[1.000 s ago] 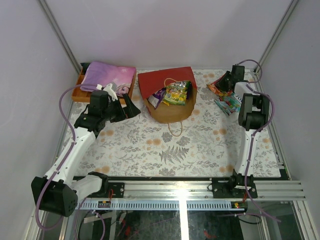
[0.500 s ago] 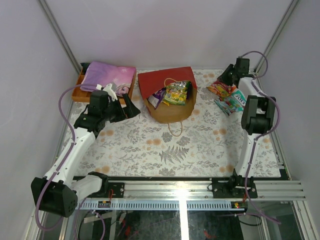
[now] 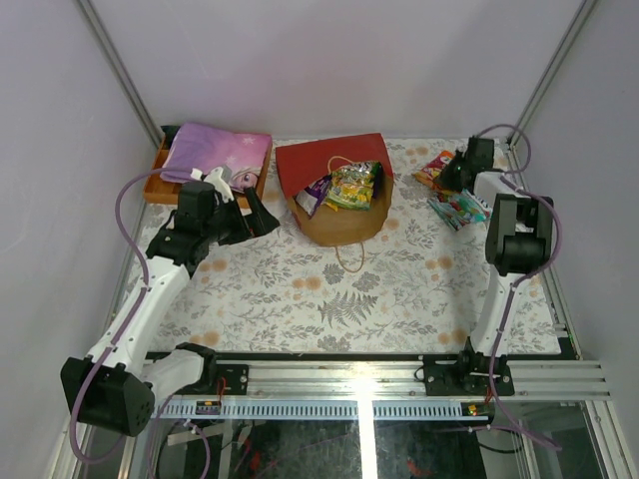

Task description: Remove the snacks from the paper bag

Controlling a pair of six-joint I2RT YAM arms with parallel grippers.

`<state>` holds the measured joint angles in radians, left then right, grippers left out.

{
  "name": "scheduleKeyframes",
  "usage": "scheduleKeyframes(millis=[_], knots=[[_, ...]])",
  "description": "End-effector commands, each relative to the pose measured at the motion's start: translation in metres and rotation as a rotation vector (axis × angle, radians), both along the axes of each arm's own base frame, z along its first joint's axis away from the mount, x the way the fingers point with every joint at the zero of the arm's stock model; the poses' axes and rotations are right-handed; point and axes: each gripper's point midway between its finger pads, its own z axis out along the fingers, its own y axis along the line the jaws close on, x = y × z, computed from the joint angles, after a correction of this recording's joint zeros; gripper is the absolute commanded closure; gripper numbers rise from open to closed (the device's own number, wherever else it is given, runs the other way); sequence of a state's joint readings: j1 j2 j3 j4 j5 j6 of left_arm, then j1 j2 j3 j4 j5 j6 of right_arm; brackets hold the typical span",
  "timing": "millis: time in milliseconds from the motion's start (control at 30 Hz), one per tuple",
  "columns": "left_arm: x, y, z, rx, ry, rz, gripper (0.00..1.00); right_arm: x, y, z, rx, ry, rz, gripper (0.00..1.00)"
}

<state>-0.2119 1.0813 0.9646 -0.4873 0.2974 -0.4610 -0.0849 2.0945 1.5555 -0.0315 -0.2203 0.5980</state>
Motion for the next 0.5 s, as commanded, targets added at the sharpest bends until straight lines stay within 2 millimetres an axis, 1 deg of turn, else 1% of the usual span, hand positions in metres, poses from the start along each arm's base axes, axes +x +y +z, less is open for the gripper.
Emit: scheduleKeyframes(millis=[0, 100, 300, 367, 433, 467], knots=[[-0.003, 0.007, 0.002, 0.031, -0.015, 0.009, 0.0, -0.011, 0.009, -0.056, 0.04, 0.097, 0.004, 1.0], [-0.003, 0.008, 0.001, 0.034, -0.014, 0.011, 0.0, -0.011, 0.012, -0.058, 0.06, 0.093, 0.007, 1.0], [-0.003, 0.006, -0.001, 0.023, -0.008, 0.007, 0.0, -0.002, 0.018, -0.044, 0.091, 0.064, 0.022, 1.0], [-0.003, 0.006, 0.0, 0.021, -0.009, 0.006, 0.0, 0.002, 0.022, -0.033, 0.106, 0.031, 0.045, 1.0], [-0.003, 0.006, 0.001, 0.024, -0.011, 0.007, 0.0, 0.005, 0.024, -0.009, 0.1, -0.035, 0.05, 1.0], [-0.003, 0.007, 0.001, 0.027, -0.013, 0.012, 0.0, 0.008, 0.023, 0.009, 0.092, -0.074, 0.047, 1.0]])
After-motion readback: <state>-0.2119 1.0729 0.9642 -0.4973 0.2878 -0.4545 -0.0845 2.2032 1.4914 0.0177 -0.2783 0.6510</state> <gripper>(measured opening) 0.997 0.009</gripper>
